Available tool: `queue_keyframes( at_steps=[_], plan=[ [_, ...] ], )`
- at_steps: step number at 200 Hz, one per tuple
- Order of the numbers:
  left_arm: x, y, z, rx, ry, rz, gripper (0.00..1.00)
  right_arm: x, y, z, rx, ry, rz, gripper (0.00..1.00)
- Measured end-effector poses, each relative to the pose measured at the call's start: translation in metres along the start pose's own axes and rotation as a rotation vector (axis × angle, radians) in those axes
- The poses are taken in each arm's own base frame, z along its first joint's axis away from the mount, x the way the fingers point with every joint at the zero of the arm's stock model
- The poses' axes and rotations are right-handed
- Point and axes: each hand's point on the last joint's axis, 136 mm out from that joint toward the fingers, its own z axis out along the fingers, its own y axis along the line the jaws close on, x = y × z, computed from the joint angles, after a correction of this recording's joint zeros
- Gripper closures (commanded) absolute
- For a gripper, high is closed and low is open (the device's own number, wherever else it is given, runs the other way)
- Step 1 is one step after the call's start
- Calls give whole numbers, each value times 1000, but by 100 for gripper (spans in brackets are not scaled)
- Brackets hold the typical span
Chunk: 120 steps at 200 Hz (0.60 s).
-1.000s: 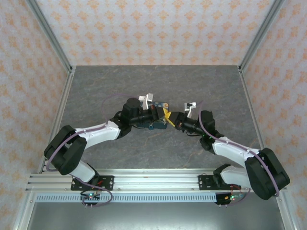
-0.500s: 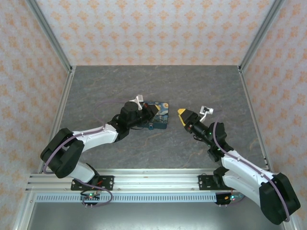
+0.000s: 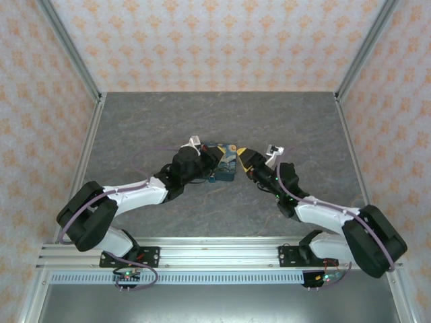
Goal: Unlock the padlock with the key
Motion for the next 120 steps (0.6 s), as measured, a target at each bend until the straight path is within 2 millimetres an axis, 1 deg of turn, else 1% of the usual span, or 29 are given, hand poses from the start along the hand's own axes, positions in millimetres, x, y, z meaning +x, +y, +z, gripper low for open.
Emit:
queue_keyframes(
  at_steps=[36,79,96,120],
  plan=[
    [-3,-5,1,16,-16,-7,100,8,-2,14,-6,24,0,50],
    [-3,-8,2,26,-27,-5,100,17,-2,22,-14,45,5,55],
    [-3,-8,2,25,-27,-5,100,19,-2,23,-19,52,9,55],
    [-4,-6,4,22,-30,-5,100,22,-1,24,-24,60,15,58]
  ],
)
